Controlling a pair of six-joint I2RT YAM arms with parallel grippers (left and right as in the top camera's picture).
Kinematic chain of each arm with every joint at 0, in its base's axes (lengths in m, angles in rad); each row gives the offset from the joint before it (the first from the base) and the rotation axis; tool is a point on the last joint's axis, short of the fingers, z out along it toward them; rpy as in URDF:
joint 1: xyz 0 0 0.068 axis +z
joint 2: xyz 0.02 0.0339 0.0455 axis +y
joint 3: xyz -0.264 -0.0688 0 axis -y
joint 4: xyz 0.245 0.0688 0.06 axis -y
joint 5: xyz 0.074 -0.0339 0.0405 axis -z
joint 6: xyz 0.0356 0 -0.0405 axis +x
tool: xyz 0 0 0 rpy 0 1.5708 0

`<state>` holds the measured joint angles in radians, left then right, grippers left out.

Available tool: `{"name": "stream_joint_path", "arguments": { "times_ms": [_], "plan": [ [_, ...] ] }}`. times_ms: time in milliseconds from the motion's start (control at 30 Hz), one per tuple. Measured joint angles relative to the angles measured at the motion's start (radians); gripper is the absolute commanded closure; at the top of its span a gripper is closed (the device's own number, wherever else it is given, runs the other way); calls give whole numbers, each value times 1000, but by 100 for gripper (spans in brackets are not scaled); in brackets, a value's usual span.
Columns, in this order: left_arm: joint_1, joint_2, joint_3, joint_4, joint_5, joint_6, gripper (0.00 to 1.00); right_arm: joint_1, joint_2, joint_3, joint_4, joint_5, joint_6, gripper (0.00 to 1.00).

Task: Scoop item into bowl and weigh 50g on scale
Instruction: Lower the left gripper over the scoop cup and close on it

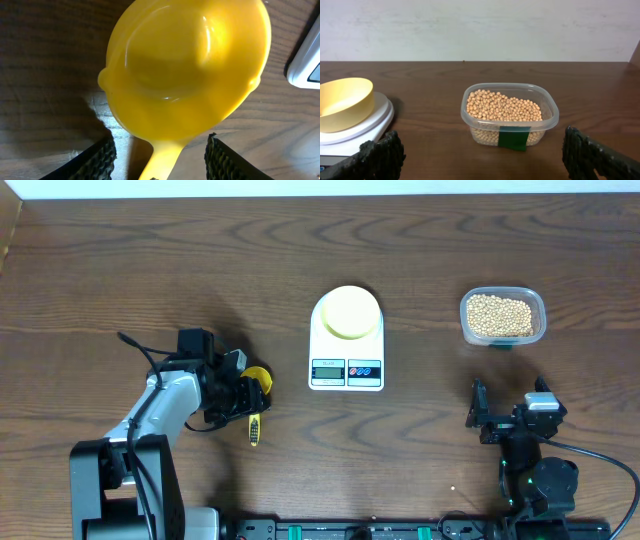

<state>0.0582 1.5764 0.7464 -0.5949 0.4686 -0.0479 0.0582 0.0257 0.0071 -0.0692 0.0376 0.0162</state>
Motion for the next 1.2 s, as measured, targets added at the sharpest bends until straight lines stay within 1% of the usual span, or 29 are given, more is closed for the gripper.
{"name": "stream_joint_path", "arguments": {
  "times_ms": [233,333,367,433,600,867,967,1100,1133,1167,1200],
  "plan": [
    [0,2,-1,0,2,0,42,0,0,0,0,0,0,1],
    [0,3,-1,0,5,0,51,0,0,0,0,0,0,1],
    [0,6,-3,0,8,0,53,0,0,0,0,0,0,1],
    [0,6,-4,1,8,1,53,0,0,0,0,0,0,1],
    [0,8,-6,1,13,0,58,0,0,0,0,0,0,1],
    [0,8,-11,1,13,0,62,0,0,0,0,0,0,1],
    [0,8,-13,2,13,0,67,0,0,0,0,0,0,1],
    [0,8,-13,2,13,0,67,0,0,0,0,0,2,1],
    [0,8,-13,2,13,0,69,0,0,0,0,0,2,1],
    [0,8,-13,2,13,0,72,0,0,0,0,0,2,1],
    [0,8,-13,2,13,0,73,0,0,0,0,0,2,1]
  ]
}}
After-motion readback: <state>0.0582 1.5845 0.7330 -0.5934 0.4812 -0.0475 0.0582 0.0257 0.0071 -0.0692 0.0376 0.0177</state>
